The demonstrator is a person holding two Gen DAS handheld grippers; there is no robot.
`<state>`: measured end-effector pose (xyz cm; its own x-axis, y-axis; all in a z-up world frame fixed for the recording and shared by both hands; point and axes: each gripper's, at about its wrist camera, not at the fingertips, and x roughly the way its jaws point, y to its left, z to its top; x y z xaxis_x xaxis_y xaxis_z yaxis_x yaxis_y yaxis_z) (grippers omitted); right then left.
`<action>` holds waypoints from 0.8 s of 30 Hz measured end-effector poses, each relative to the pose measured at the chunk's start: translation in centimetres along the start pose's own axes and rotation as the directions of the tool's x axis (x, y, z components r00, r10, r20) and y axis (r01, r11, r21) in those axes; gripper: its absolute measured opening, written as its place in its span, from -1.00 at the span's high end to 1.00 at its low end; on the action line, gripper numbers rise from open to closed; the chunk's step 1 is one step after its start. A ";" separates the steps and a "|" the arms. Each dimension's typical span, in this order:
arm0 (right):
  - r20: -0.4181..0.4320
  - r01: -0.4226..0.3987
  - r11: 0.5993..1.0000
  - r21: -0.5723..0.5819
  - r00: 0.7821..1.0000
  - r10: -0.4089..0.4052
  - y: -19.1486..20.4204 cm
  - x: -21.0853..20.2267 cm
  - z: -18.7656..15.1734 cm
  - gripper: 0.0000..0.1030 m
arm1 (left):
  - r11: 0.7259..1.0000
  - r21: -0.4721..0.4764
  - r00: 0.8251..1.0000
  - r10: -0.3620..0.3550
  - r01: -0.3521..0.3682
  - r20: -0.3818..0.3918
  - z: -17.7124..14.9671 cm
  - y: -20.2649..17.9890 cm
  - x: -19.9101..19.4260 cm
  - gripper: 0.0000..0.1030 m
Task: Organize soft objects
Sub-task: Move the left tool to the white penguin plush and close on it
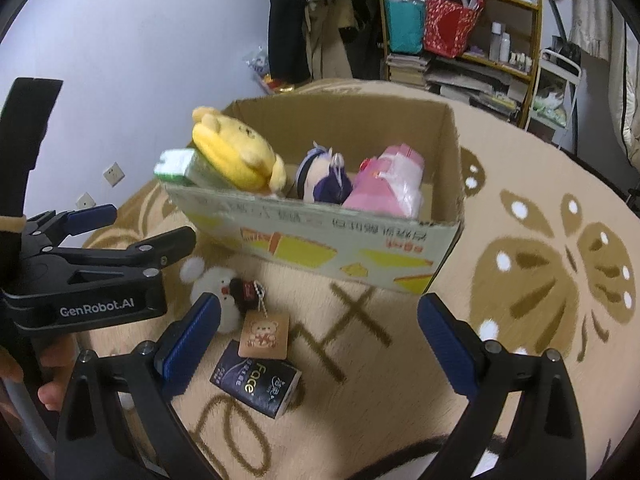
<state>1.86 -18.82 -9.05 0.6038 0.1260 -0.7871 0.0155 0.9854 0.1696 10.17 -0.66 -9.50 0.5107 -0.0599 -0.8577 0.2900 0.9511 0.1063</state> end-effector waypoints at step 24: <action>-0.217 -0.069 0.996 -0.054 0.974 0.056 1.4 6.2 -2.0 -1.00 | 0.994 -0.094 0.979 -0.067 0.050 -0.192 -1.0 0.9 6.1 -0.98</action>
<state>4.01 -16.46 -14.87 0.4160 0.2028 -0.8865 -0.0690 0.9790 0.1916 12.71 0.12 -15.18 0.3256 -0.0643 -0.9433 0.2374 0.9713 0.0157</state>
